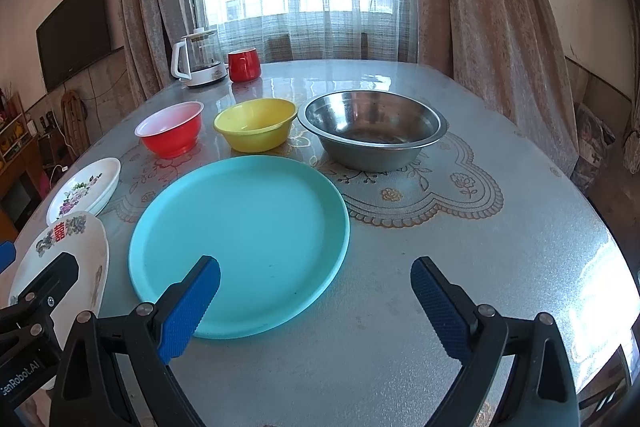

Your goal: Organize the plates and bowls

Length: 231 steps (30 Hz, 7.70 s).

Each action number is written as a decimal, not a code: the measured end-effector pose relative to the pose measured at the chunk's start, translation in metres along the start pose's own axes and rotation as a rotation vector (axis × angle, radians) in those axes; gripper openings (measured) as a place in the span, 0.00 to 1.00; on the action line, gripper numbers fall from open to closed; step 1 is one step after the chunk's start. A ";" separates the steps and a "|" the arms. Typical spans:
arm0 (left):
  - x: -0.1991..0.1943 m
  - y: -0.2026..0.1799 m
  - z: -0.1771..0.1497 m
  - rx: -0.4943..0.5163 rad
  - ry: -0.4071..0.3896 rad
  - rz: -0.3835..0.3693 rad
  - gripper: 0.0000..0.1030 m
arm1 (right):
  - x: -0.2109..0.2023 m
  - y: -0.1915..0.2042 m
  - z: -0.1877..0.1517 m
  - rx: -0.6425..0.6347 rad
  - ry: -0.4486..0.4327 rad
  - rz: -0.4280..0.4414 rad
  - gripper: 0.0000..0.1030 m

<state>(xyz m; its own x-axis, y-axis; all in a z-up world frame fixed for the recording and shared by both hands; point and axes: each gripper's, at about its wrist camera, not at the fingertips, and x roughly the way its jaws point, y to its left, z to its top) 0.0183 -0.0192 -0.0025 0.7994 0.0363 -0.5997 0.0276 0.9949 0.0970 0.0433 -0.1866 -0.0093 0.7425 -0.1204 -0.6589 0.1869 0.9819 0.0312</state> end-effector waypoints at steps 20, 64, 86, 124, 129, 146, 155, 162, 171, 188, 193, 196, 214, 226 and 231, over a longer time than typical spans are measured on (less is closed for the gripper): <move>0.007 -0.011 0.005 0.044 0.018 -0.033 0.96 | 0.009 -0.007 -0.001 0.016 0.022 -0.012 0.95; 0.152 -0.030 0.063 0.182 0.458 -0.414 0.15 | 0.067 -0.073 0.020 0.156 0.250 0.236 0.11; 0.094 -0.069 0.024 0.189 0.394 -0.369 0.15 | 0.050 -0.109 0.006 0.127 0.237 0.136 0.13; 0.053 -0.019 0.021 0.038 0.233 -0.353 0.20 | 0.049 -0.091 0.009 0.079 0.257 0.015 0.31; 0.042 0.015 0.023 -0.038 0.211 -0.367 0.18 | 0.047 -0.090 0.011 0.077 0.244 -0.008 0.31; 0.035 0.165 -0.002 -0.303 0.157 -0.106 0.18 | 0.037 -0.034 0.034 -0.003 0.205 0.181 0.33; 0.043 0.210 -0.022 -0.413 0.181 -0.076 0.18 | 0.046 0.045 0.032 -0.108 0.296 0.424 0.34; 0.036 0.207 -0.020 -0.379 0.142 -0.146 0.18 | 0.058 0.102 0.027 -0.135 0.409 0.600 0.34; 0.026 0.213 -0.052 -0.356 0.161 -0.301 0.18 | 0.060 0.129 0.003 -0.202 0.453 0.652 0.34; 0.034 0.186 -0.063 -0.369 0.163 -0.312 0.20 | 0.050 0.128 -0.016 -0.187 0.403 0.717 0.32; 0.033 0.180 -0.062 -0.348 0.166 -0.296 0.21 | 0.044 0.130 -0.017 -0.240 0.375 0.673 0.31; 0.033 0.177 -0.060 -0.355 0.166 -0.326 0.21 | 0.044 0.123 -0.016 -0.226 0.380 0.662 0.31; 0.028 0.135 -0.046 -0.249 0.146 -0.379 0.23 | 0.018 0.085 -0.012 -0.273 0.247 0.566 0.31; 0.020 0.106 -0.027 -0.145 0.090 -0.396 0.24 | 0.006 0.062 -0.007 -0.242 0.188 0.506 0.31; 0.024 0.079 -0.012 -0.098 0.084 -0.439 0.24 | 0.000 0.038 0.001 -0.185 0.164 0.472 0.31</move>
<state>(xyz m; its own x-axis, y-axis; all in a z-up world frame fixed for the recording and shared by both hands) 0.0323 0.0612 -0.0182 0.6732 -0.3871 -0.6300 0.2930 0.9219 -0.2535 0.0512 -0.1497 -0.0075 0.6056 0.3502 -0.7146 -0.2708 0.9351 0.2288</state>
